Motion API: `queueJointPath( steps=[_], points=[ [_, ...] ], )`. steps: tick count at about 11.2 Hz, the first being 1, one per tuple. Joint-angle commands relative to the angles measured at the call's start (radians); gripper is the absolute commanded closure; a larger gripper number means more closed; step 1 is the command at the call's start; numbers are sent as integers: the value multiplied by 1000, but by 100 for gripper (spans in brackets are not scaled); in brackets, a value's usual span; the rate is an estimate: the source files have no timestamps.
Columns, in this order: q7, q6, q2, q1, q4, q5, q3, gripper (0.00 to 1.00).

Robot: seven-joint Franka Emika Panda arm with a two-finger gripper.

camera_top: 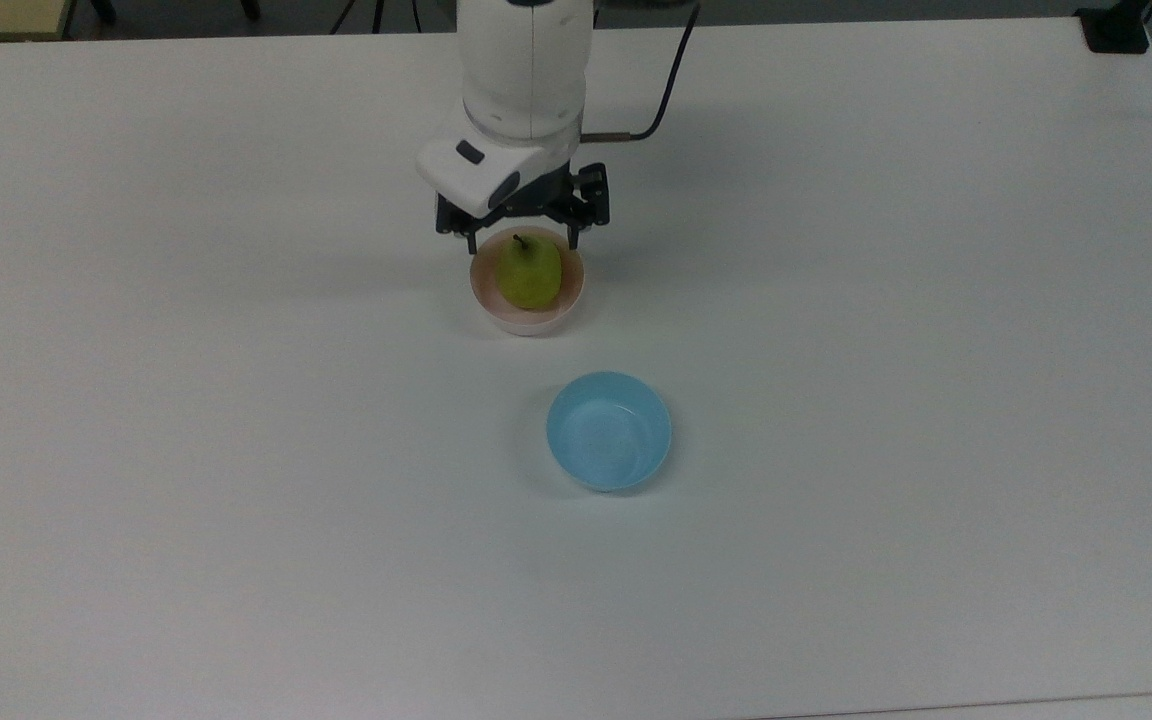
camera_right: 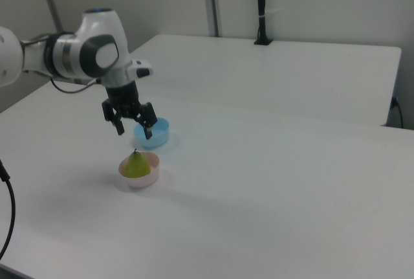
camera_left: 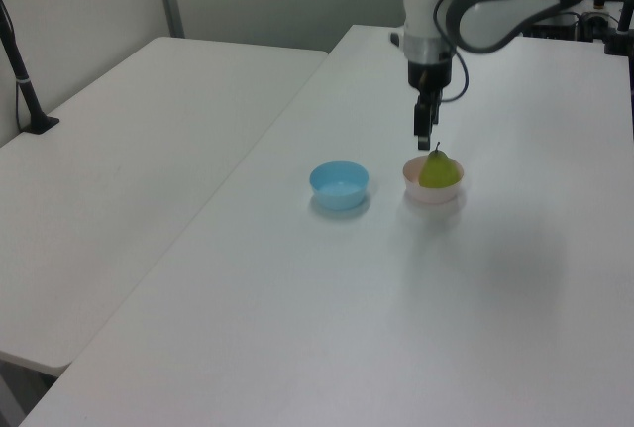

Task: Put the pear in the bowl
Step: 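Open the gripper to release the pear and raise it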

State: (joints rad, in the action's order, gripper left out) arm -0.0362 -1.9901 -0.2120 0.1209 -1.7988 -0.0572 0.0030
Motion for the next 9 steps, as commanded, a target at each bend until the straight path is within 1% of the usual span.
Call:
queueJointPath(
  steps=[1,3,4,6,9],
  points=[
    [-63,129,109,-16,45,-1,-17,0],
    [-65,193,172,-35,52,2,-20,0],
    [-67,235,190,-49,79,3,-20,0],
    [-67,328,195,-69,159,13,-21,0],
    [-67,330,197,-70,159,13,-24,0]
  ],
)
